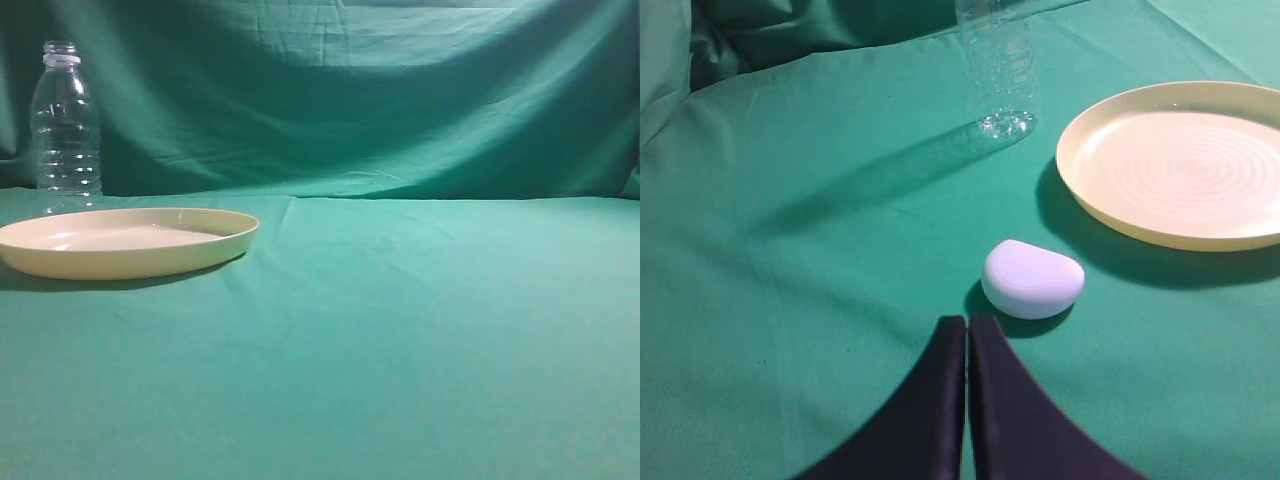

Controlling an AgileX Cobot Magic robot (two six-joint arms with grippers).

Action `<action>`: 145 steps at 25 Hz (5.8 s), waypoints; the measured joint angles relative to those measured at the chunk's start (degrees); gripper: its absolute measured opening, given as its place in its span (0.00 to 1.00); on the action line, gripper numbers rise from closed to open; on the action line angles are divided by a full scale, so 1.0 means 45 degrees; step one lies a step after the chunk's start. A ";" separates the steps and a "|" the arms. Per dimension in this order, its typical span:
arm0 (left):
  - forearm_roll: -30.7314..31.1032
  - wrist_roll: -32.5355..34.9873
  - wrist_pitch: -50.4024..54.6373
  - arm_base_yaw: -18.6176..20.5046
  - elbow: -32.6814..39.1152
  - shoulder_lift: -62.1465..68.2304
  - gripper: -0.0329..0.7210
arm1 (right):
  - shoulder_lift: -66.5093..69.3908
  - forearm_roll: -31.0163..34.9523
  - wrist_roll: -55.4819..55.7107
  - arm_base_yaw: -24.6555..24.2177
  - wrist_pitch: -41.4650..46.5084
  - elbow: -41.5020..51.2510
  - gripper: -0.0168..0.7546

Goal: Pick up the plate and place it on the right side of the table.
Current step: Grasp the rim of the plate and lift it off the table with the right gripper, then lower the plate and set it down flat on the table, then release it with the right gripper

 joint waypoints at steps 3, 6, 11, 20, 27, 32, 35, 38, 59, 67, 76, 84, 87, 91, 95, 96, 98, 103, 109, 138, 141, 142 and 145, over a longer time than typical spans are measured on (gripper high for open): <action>0.0000 0.0000 0.0000 0.0000 0.0000 0.0000 0.04 | 0.0000 0.0000 0.0000 0.0000 0.0000 0.0000 0.02; 0.0000 0.0000 0.0000 0.0000 0.0000 0.0000 0.04 | 0.0000 0.0000 -0.0022 0.0000 0.0000 0.0000 0.02; 0.0000 0.0000 0.0000 0.0000 0.0000 0.0000 0.04 | 0.0000 0.0019 -0.0022 0.0000 0.0000 0.0000 0.02; 0.0000 0.0000 0.0000 0.0000 0.0000 0.0000 0.04 | 0.0000 0.0051 -0.0098 0.0000 -0.0177 0.0000 0.02; 0.0000 0.0000 0.0000 0.0000 0.0000 0.0000 0.04 | 0.0000 0.2460 0.0003 0.0000 -0.5228 0.0021 0.02; 0.0000 0.0000 0.0000 0.0000 0.0000 0.0000 0.04 | 0.0000 0.2402 0.0003 0.0000 -0.6727 -0.0002 0.02; 0.0000 0.0000 0.0000 0.0000 0.0000 0.0000 0.04 | 0.0000 0.1675 0.0003 0.0000 -0.5220 -0.0913 0.02; 0.0000 0.0000 0.0000 0.0000 0.0000 0.0000 0.04 | 0.0998 0.0675 0.0003 0.0000 -0.3350 -0.2576 0.02; 0.0000 0.0000 0.0000 0.0000 0.0000 0.0000 0.04 | 1.3484 0.6707 -0.7183 0.1913 0.3572 -0.9499 0.02; 0.0000 0.0000 0.0000 0.0000 0.0000 0.0000 0.04 | 1.8207 0.3713 -0.3597 0.5796 0.3672 -1.3220 0.02; 0.0000 0.0000 0.0000 0.0000 0.0000 0.0000 0.04 | 2.3105 0.2288 -0.2352 0.7895 0.4748 -1.8228 0.02; 0.0000 0.0000 0.0000 0.0000 0.0000 0.0000 0.04 | 2.6036 0.2330 -0.2352 0.8071 0.4618 -2.0945 0.43; 0.0000 0.0000 0.0000 0.0000 0.0000 0.0000 0.04 | 2.6696 0.2369 -0.2352 0.8071 0.3973 -2.1233 0.56; 0.0000 0.0000 0.0000 0.0000 0.0000 0.0000 0.04 | 2.7389 0.2393 -0.2352 0.8071 0.2979 -2.1263 0.60; 0.0000 0.0000 0.0000 0.0000 0.0000 0.0000 0.04 | 2.8053 0.2367 -0.2352 0.8071 0.2415 -2.1363 0.58; 0.0000 0.0000 0.0000 0.0000 0.0000 0.0000 0.04 | 2.8165 0.2367 -0.2352 0.8071 0.2341 -2.1399 0.58; 0.0000 0.0000 0.0000 0.0000 0.0000 0.0000 0.04 | 2.8356 0.2339 -0.2352 0.8071 0.2269 -2.1396 0.58; 0.0000 0.0000 0.0000 0.0000 0.0000 0.0000 0.04 | 2.8552 0.2253 -0.2352 0.8071 0.2027 -2.1453 0.52; 0.0000 0.0000 0.0000 0.0000 0.0000 0.0000 0.04 | 2.8634 0.2246 -0.2215 0.8101 0.1956 -2.1690 0.09; 0.0000 0.0000 0.0000 0.0000 0.0000 0.0000 0.04 | 2.1471 0.0592 -0.1287 0.0739 0.5976 -1.7041 0.02; 0.0000 0.0000 0.0000 0.0000 0.0000 0.0000 0.04 | 2.1187 0.0592 -0.1398 -0.0100 0.5226 -1.5699 0.02; 0.0000 0.0000 0.0000 0.0000 0.0000 0.0000 0.04 | 2.1187 0.0592 -0.1462 -0.0308 0.5042 -1.5323 0.02; 0.0000 0.0000 0.0000 0.0000 0.0000 0.0000 0.04 | 2.1187 0.0592 -0.1672 -0.0616 0.4258 -1.4298 0.02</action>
